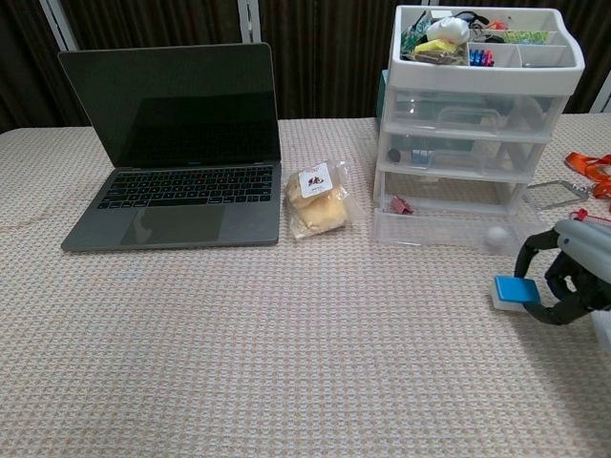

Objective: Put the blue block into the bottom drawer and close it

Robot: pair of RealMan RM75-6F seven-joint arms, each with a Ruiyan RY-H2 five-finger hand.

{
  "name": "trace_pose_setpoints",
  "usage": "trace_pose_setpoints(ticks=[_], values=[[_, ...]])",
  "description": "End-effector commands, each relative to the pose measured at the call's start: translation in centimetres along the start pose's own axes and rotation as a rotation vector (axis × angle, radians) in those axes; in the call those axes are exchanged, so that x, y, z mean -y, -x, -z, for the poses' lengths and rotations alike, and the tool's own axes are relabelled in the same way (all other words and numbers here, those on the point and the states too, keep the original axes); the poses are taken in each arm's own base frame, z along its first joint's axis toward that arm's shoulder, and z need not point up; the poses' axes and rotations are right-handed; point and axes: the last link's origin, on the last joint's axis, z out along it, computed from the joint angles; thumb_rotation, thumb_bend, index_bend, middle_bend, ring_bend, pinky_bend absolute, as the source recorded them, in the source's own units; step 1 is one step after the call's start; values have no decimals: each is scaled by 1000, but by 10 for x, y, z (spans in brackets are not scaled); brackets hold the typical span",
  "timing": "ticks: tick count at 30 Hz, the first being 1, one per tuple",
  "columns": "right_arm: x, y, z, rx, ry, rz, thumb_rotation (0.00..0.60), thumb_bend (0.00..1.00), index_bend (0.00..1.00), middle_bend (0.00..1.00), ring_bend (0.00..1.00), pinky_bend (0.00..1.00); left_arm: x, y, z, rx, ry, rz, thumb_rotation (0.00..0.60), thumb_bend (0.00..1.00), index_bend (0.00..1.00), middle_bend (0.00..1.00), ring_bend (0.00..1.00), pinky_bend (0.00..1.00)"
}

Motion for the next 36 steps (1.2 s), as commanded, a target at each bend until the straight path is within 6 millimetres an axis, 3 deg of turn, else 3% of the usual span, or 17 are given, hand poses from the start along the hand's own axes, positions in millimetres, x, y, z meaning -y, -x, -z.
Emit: trace_pose_setpoints(ticks=[1, 13, 18, 23, 26, 30, 36], values=[[3, -5, 0, -13, -11, -4, 600, 324, 590, 827, 837, 679, 0, 0, 0, 0, 0, 0, 600, 108, 96, 0, 0, 0], [15, -56, -16, -127, -35, -22, 600, 324, 590, 827, 837, 680, 0, 0, 0, -2, 1, 0, 600, 106, 97, 0, 0, 0], [20, -79, -35, -174, -20, -13, 600, 324, 590, 827, 837, 680, 0, 0, -1, -1, 0, -1, 600, 109, 97, 0, 0, 0], [20, -85, -61, -189, 29, 7, 600, 313, 575, 827, 837, 680, 0, 0, -1, -1, -2, 0, 600, 108, 97, 0, 0, 0], [18, -81, -70, -184, 59, 6, 600, 243, 465, 827, 835, 679, 1, -1, -1, -2, -4, 1, 600, 108, 97, 0, 0, 0], [13, -73, -72, -162, 84, -5, 600, 159, 222, 827, 827, 680, 1, -1, -1, 1, -3, 1, 600, 107, 97, 0, 0, 0], [10, -72, -64, -173, 67, -21, 600, 144, 163, 819, 818, 679, 0, -1, 0, -2, 1, 3, 600, 108, 97, 0, 0, 0]])
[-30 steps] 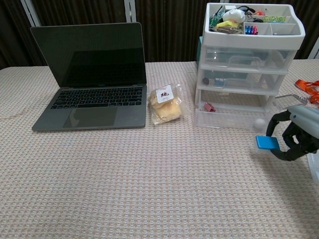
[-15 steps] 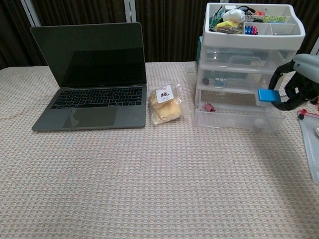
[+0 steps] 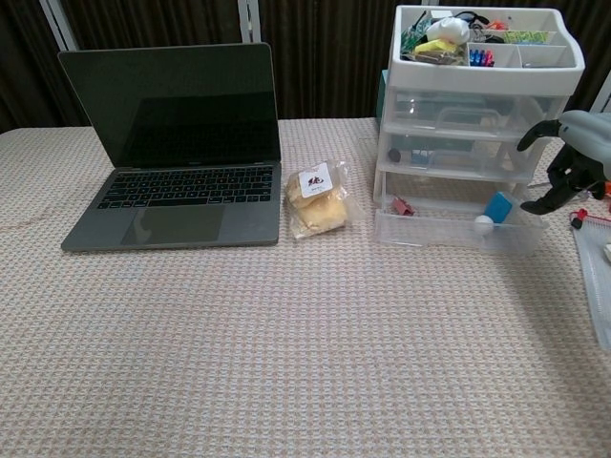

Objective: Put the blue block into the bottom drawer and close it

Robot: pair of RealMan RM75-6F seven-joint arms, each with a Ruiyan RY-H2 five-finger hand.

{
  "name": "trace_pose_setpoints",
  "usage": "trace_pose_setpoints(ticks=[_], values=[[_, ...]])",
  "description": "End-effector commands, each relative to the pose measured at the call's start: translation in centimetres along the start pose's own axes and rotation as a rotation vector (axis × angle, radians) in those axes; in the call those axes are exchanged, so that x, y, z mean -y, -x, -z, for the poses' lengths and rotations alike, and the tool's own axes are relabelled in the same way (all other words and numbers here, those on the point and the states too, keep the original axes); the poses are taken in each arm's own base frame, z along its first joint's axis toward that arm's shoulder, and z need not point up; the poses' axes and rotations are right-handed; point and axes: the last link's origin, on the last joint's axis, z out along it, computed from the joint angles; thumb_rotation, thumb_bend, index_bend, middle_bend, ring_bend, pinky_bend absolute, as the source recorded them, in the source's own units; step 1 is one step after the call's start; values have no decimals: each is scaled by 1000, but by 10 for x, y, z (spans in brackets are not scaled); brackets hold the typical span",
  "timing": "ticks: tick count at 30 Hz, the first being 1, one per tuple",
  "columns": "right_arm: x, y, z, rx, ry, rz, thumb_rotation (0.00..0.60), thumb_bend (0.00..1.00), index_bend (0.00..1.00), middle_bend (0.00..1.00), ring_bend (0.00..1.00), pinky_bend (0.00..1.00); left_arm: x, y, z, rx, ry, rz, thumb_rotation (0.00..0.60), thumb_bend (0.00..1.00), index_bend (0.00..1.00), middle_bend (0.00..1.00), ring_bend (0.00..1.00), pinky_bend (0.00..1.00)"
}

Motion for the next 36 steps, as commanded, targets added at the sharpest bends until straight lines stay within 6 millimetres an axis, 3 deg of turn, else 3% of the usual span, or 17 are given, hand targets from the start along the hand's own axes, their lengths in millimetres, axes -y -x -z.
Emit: trace_pose_setpoints(ticks=[1, 5, 10, 14, 15, 26, 36], values=[[-2, -1, 6, -5, -13, -5, 600, 144, 165, 810, 809, 678, 0, 0, 0, 0, 1, 0, 600, 108, 97, 0, 0, 0], [-3, -3, 18, -18, -65, 1, 600, 144, 240, 695, 689, 617, 0, 0, 1, -1, 1, -2, 600, 108, 98, 0, 0, 0], [-4, -1, 40, -34, -206, 68, 600, 172, 308, 487, 430, 374, 0, 0, 1, -2, 0, -3, 600, 109, 97, 0, 0, 0], [-11, 4, 56, -60, -348, 189, 600, 231, 300, 267, 154, 252, 0, 0, 1, -3, -2, -4, 600, 108, 97, 0, 0, 0], [-14, 7, 59, -63, -390, 245, 600, 242, 289, 237, 128, 234, 0, 0, 1, -3, -3, -5, 600, 107, 97, 0, 0, 0], [-27, 23, 70, -241, -714, 706, 600, 285, 252, 166, 50, 166, 0, 1, 0, -9, -4, -7, 600, 107, 98, 0, 0, 0], [-30, 39, 61, -293, -827, 942, 600, 287, 229, 142, 27, 133, 0, 0, 0, -17, -5, -6, 600, 109, 100, 0, 0, 0]])
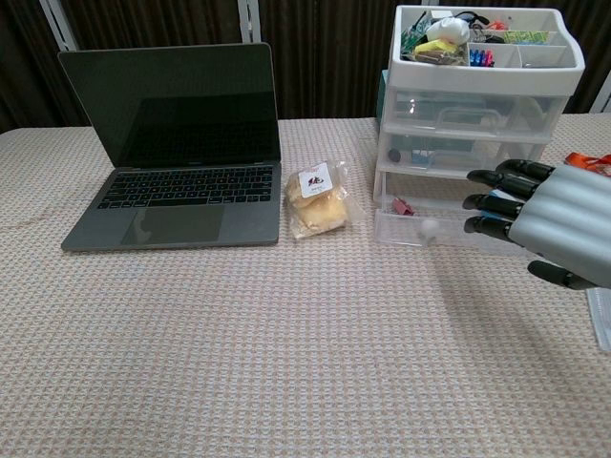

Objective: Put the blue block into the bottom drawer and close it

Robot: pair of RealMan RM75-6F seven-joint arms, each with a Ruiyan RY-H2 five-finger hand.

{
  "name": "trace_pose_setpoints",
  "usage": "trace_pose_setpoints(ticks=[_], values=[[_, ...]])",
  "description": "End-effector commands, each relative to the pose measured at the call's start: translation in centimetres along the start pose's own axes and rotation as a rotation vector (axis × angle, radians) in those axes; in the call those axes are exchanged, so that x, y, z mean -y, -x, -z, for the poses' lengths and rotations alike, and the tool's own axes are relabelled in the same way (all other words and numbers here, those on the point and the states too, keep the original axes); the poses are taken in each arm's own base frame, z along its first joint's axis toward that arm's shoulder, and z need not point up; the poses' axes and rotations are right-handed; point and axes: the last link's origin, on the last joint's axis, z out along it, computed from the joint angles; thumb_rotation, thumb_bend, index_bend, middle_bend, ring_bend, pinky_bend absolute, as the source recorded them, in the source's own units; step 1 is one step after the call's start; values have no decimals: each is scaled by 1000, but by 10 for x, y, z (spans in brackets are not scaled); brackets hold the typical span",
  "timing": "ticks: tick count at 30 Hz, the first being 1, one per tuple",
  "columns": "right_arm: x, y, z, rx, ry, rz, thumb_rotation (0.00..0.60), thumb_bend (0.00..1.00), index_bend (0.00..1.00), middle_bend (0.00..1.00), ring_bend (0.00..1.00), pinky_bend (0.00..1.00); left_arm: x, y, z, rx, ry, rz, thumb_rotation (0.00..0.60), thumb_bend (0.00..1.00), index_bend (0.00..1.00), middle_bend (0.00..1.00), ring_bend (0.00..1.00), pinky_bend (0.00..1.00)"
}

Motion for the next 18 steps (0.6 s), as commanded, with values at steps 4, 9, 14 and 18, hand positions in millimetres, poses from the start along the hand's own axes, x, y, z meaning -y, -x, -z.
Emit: trace_pose_setpoints(ticks=[4, 9, 14, 18], values=[[0, 7, -9, -9, -78, 119, 600, 287, 233, 142, 26, 132, 0, 0, 0, -1, 1, 0, 600, 108, 99, 0, 0, 0], [4, 11, -14, -23, -146, 195, 600, 289, 238, 142, 26, 132, 1, -1, -1, -5, -1, 1, 600, 107, 99, 0, 0, 0], [8, 16, -15, -20, -178, 223, 600, 288, 240, 142, 26, 132, 1, 0, -1, -3, -2, 4, 600, 108, 99, 0, 0, 0], [11, 20, -18, -14, -205, 241, 600, 288, 242, 142, 26, 131, 1, -1, -1, -4, -1, 5, 600, 108, 99, 0, 0, 0]])
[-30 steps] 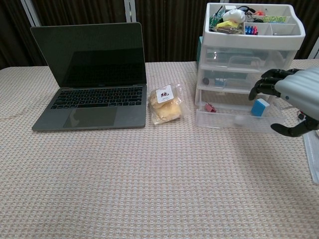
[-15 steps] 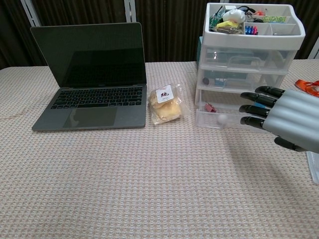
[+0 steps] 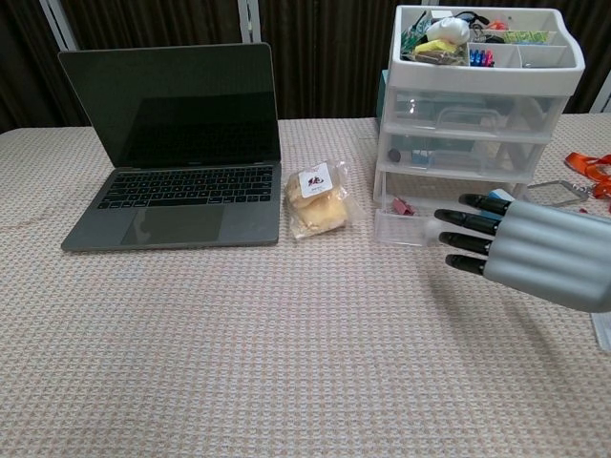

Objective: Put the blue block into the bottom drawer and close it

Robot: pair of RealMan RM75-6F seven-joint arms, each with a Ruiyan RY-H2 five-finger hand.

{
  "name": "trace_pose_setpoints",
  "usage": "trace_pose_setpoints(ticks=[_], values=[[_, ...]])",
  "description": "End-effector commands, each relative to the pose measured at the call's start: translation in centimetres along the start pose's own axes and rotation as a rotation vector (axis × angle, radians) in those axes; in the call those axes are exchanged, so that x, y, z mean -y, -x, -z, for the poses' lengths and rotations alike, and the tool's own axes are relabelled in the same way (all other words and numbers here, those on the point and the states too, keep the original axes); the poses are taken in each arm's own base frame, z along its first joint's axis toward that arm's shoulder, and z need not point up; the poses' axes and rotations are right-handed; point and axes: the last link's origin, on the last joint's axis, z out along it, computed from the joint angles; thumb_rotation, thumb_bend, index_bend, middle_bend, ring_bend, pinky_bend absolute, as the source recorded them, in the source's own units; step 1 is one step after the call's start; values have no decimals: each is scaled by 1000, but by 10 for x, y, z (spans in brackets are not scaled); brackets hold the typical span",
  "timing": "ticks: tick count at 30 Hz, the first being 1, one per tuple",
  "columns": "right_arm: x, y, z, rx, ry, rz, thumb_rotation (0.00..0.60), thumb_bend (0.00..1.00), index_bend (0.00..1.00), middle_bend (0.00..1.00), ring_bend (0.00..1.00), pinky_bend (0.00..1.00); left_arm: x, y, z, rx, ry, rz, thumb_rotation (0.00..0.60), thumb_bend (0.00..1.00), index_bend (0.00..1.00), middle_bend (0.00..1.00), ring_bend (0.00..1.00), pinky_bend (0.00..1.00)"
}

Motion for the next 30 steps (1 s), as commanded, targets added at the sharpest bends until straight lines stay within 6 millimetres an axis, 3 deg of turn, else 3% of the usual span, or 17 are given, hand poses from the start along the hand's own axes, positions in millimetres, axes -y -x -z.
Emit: trace_pose_setpoints(ticks=[1, 11, 30], values=[[2, 3, -3, 8, -13, 15, 600, 289, 243, 142, 26, 131, 0, 0, 0, 0, 0, 0, 600, 107, 99, 0, 0, 0], [-4, 18, -17, 80, 36, 63, 600, 289, 265, 142, 26, 130, 0, 0, 0, 1, 0, 5, 600, 106, 100, 0, 0, 0], [-29, 52, -24, 258, 203, 69, 600, 290, 266, 141, 26, 130, 1, -1, 0, 0, -3, 4, 600, 109, 99, 0, 0, 0]])
